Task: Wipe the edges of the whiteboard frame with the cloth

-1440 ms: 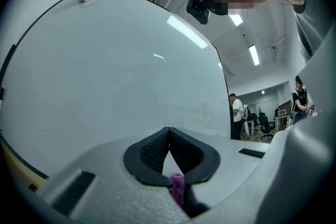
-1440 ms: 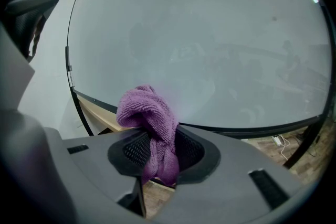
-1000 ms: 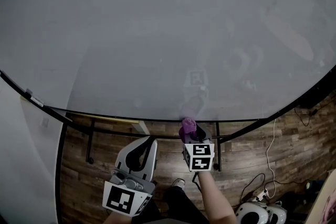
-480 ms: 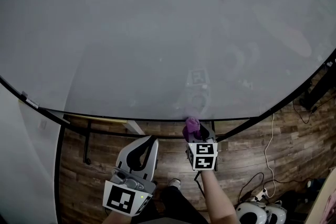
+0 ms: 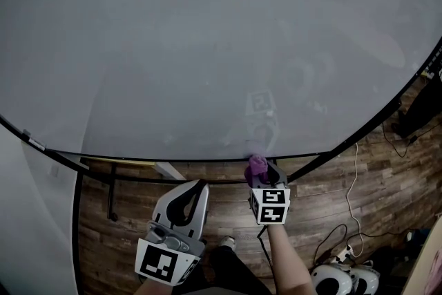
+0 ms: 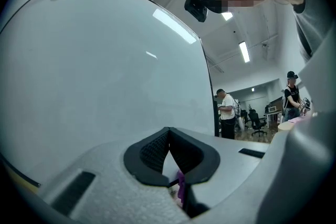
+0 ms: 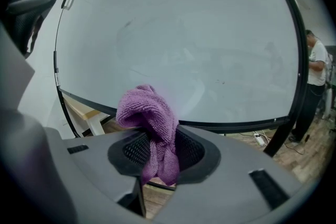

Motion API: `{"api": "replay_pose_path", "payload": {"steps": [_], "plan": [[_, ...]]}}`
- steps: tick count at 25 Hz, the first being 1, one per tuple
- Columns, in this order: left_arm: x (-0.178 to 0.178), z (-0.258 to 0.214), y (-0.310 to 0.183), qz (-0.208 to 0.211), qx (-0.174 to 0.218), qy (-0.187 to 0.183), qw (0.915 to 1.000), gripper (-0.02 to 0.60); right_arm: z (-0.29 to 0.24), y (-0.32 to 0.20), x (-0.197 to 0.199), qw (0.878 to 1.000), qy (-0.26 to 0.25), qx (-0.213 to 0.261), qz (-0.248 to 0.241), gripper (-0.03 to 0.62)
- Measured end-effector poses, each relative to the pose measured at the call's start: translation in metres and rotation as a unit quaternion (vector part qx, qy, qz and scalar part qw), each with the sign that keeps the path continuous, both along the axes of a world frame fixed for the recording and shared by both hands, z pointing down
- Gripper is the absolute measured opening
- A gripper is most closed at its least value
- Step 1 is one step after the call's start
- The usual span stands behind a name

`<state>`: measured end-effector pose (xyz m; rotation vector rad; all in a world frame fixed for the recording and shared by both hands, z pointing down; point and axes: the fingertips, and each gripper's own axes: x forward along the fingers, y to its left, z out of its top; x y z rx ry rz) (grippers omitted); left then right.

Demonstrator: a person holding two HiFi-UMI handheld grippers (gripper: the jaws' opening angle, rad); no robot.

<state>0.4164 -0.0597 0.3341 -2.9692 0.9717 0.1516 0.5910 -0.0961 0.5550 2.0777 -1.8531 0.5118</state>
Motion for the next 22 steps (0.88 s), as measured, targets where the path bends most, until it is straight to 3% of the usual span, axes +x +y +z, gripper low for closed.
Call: {"api": "replay_pose_path", "payload": {"steps": [9,15,22], "plan": [[0.026,0.003,0.009,0.026,-0.018,-0.005,0.9995,0.017,0.001,0.016,0.042,0.999,0.001,0.0,0.039,0.114],[0.035,-0.001,0.007,0.034,0.003,-0.004,0.9994,0.017,0.001,0.023,0.067,0.998,0.007,-0.004,0.063,0.114],[0.049,-0.001,0.008,0.046,-0.005,-0.005,0.9989,0.017,0.001,0.037,0.105,0.994,0.006,-0.005,0.105,0.114]]}}
